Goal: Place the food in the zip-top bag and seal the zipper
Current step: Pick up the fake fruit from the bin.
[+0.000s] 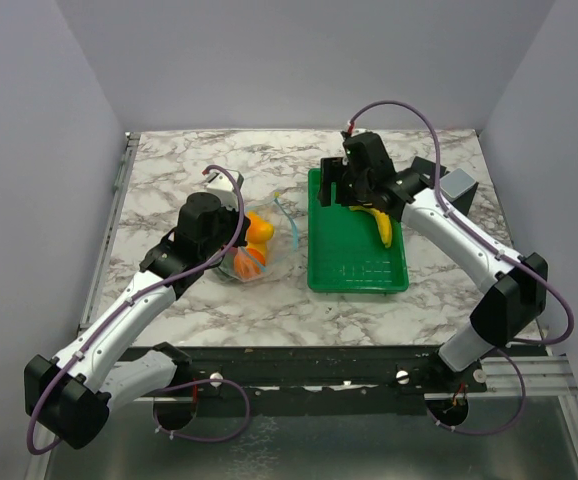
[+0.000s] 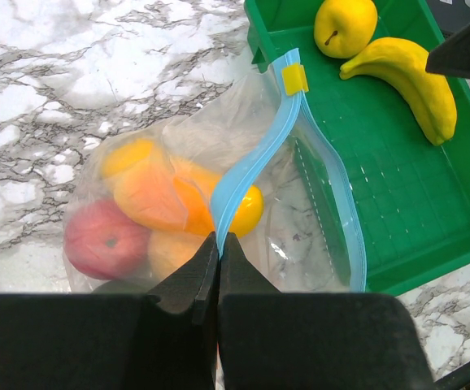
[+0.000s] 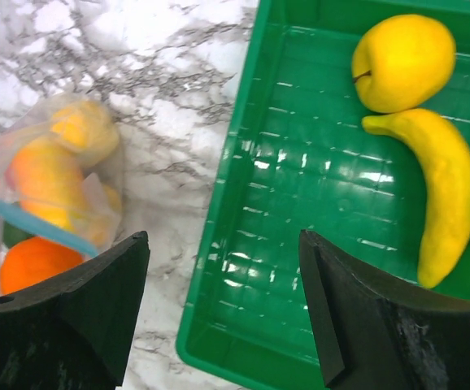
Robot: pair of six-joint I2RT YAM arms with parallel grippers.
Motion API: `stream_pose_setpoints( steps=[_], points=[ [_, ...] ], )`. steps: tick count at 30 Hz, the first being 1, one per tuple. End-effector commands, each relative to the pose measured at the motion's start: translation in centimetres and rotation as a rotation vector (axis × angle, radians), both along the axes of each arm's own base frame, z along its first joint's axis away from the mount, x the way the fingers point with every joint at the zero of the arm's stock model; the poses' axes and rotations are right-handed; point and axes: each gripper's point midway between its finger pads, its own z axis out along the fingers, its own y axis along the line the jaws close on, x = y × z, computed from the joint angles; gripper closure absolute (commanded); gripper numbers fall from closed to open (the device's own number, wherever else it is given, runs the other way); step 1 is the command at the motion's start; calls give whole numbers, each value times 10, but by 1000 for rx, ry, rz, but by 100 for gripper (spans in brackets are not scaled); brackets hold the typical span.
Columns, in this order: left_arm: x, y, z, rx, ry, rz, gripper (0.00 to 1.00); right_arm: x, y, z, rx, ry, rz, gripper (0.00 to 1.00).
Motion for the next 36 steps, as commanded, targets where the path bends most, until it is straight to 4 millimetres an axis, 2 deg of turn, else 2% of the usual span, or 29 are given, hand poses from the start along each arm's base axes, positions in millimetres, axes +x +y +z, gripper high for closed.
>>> stream_pose_setpoints(
  steps=[1,6,16,21,28,36],
  points=[
    [3,0,-1,4,-13,9,100,19,-17,-16,-58,-11,-15,18],
    [2,0,-1,3,-14,6,100,41,-31,-26,-67,-28,-39,17],
    [2,0,0,4,-16,8,100,76,-34,-45,-25,14,0,13],
    [2,1,1,4,-19,10,100,92,-40,-54,-21,20,-21,7],
    [2,1,2,3,-24,8,100,120,-63,-72,-64,41,-93,0],
    [1,0,3,3,-25,1,100,149,-82,-83,-61,40,-127,0]
  ],
)
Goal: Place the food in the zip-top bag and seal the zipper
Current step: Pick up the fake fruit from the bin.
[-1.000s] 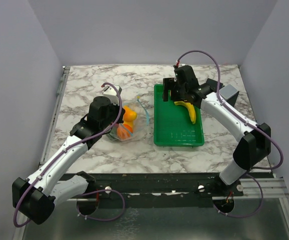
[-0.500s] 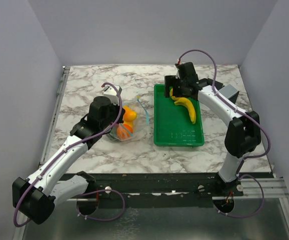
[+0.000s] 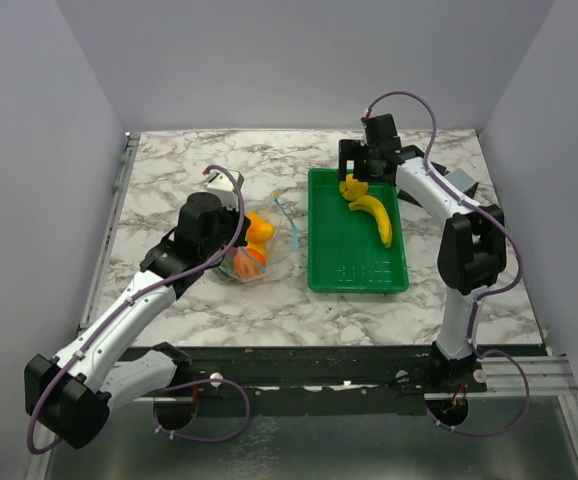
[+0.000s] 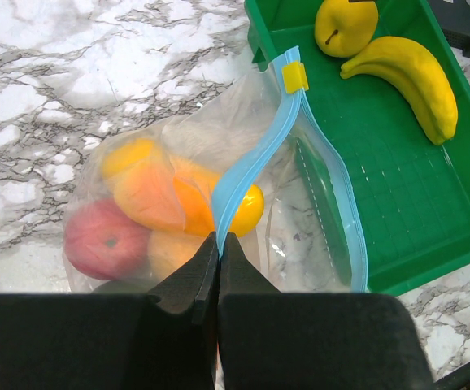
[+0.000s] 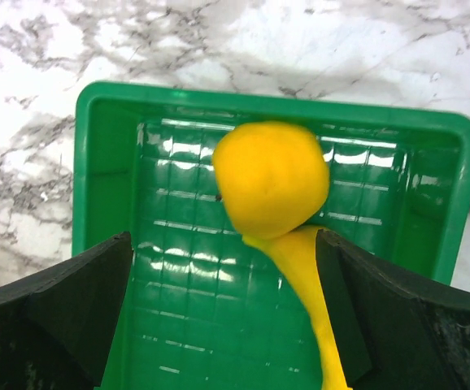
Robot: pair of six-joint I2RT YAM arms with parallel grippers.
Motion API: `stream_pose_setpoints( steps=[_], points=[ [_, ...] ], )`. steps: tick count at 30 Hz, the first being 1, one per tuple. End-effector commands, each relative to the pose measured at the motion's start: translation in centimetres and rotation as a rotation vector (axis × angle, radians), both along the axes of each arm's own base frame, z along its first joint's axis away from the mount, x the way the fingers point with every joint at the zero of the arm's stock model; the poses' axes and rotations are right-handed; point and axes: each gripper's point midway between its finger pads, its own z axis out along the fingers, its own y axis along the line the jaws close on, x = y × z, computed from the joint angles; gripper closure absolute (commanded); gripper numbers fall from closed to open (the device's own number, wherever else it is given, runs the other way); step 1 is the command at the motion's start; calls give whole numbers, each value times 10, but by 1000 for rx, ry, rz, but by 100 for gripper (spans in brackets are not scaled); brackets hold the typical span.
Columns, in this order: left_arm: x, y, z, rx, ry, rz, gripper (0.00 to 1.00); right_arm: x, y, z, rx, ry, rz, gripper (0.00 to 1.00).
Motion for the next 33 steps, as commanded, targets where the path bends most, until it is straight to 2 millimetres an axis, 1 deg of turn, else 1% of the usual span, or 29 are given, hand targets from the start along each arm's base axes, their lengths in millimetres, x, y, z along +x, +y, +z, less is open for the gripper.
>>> stream_pose_setpoints(
  steps=[1,5,10,14,21,24,27,33],
  points=[
    [1,0,3,1,-27,2,100,25,-10,2,-4,-33,-6,0],
    [1,0,3,3,-26,0,100,38,-18,-5,-13,-27,-16,0],
    [1,1,2,5,-25,1,100,45,-17,-19,5,-9,-1,0],
    [1,0,1,7,-23,-1,100,45,-10,-32,35,17,37,0],
    [2,-1,-2,13,-14,-3,100,42,-10,-57,44,71,57,0],
    [3,-1,-3,15,-12,-4,100,39,-8,-64,50,87,65,0],
    [3,-2,-4,15,-7,-6,100,38,-8,-65,53,88,65,4],
    [4,-3,-6,17,-2,-8,100,37,-10,-66,42,88,55,16]
  ],
)
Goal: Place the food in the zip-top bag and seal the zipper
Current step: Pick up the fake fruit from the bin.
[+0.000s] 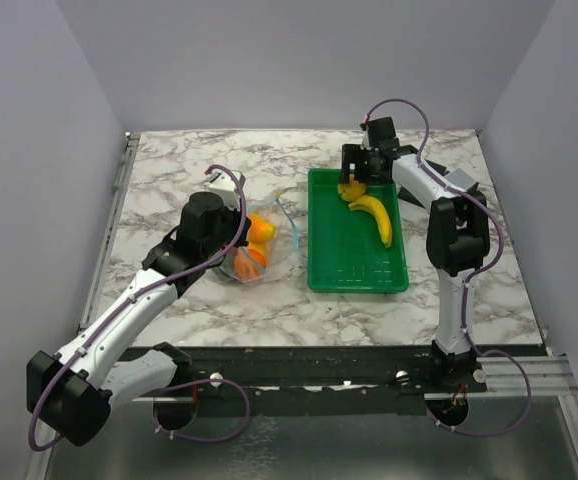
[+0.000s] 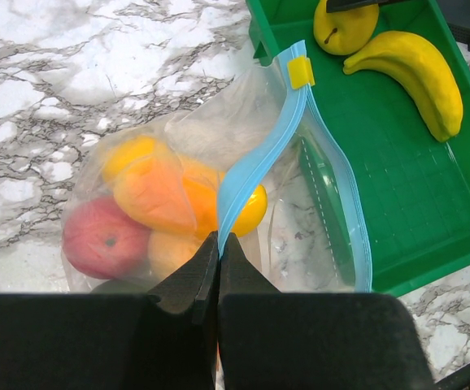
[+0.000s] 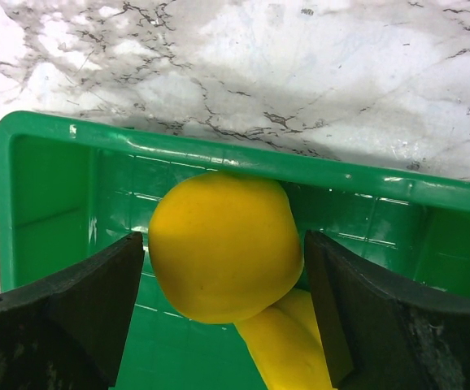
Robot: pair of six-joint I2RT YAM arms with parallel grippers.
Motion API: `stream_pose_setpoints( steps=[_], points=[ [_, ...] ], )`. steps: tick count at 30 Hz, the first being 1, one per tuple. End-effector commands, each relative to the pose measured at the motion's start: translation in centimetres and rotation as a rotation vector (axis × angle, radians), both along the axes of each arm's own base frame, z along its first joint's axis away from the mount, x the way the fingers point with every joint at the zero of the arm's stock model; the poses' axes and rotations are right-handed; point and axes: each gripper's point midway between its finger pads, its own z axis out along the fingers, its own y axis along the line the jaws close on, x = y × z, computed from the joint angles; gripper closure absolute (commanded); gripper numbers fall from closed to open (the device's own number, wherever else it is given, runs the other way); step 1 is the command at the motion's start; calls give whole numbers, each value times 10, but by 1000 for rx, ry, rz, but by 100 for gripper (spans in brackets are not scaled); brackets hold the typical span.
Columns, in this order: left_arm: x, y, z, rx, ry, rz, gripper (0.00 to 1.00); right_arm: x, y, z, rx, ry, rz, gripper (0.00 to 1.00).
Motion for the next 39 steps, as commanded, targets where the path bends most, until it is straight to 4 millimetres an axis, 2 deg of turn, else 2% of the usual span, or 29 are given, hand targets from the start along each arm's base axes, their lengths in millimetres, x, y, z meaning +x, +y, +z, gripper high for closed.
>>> stream_pose_setpoints(
  steps=[1,6,8,10,17,23,31,36,39],
  points=[
    [2,-2,-1,7,-12,-8,100,0,-1,-9,1,8,9,18],
    [2,-3,-2,5,-9,-11,100,-4,-2,-12,1,19,9,35],
    [2,-3,-2,4,-8,-12,100,-6,-2,-11,3,21,8,45],
    [2,-4,-1,2,-8,-14,100,-7,-2,-5,7,13,9,50],
    [1,-4,0,-2,-10,-17,100,-14,3,38,68,-52,14,54],
    [1,-4,0,-1,-12,-15,100,-33,15,83,173,-108,50,55],
    [1,-2,0,2,-15,-9,100,-80,39,150,323,-204,163,57],
    [2,-3,0,2,-11,-11,100,-119,60,184,405,-246,259,59],
    [2,-3,0,2,-11,-11,100,-144,75,196,449,-250,330,59]
  ],
)
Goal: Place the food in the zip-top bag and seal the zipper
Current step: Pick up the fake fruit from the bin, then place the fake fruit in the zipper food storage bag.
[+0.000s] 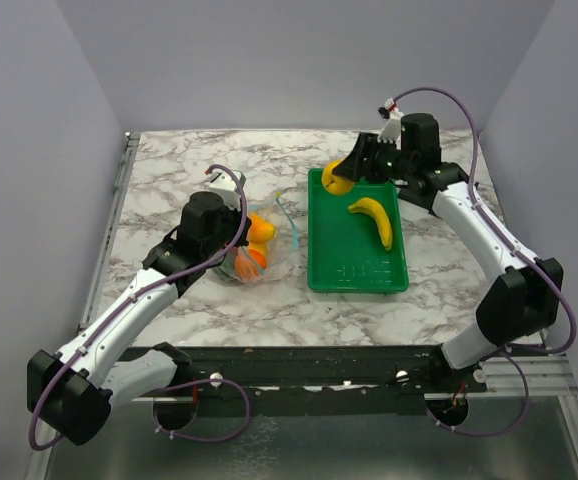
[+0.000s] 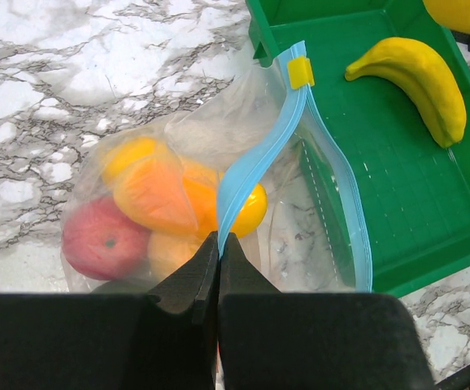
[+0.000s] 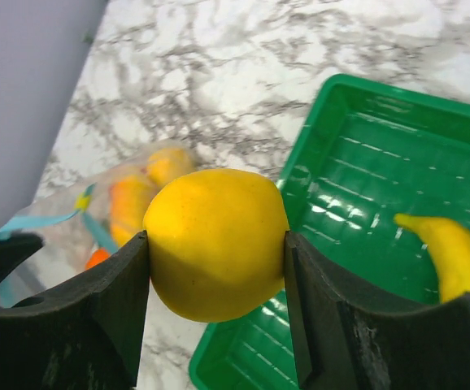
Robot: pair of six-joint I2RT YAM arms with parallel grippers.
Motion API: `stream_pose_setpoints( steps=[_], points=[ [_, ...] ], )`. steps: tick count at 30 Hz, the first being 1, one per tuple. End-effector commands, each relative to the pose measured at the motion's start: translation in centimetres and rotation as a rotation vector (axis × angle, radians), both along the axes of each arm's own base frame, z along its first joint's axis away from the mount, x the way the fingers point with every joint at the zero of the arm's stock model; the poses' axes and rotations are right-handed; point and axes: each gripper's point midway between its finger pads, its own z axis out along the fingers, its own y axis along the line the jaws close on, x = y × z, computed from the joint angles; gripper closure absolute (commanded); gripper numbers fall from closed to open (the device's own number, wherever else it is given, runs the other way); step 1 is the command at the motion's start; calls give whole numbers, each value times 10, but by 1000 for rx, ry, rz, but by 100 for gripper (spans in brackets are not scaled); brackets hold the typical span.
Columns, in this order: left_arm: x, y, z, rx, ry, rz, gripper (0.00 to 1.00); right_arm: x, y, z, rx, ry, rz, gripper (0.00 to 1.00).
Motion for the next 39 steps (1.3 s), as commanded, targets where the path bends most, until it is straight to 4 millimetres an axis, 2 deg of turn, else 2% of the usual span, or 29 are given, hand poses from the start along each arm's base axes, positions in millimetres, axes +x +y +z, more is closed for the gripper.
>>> stream_pose_setpoints(
  steps=[1,5,11,19,26,39],
  points=[
    [1,-2,0,2,-11,-10,100,-42,32,28,91,-34,149,59],
    [1,-2,0,2,-11,-9,100,-74,58,44,96,-74,240,60],
    [0,-3,-1,1,-7,-11,100,-108,93,53,93,-97,337,60],
    [-1,0,2,-3,-16,-5,100,-125,129,45,79,-87,414,60],
    [-2,0,4,-9,-22,-4,100,-127,160,15,30,-36,425,60],
    [-2,-1,7,-19,-25,-3,100,-108,190,-34,13,97,331,64]
  ],
)
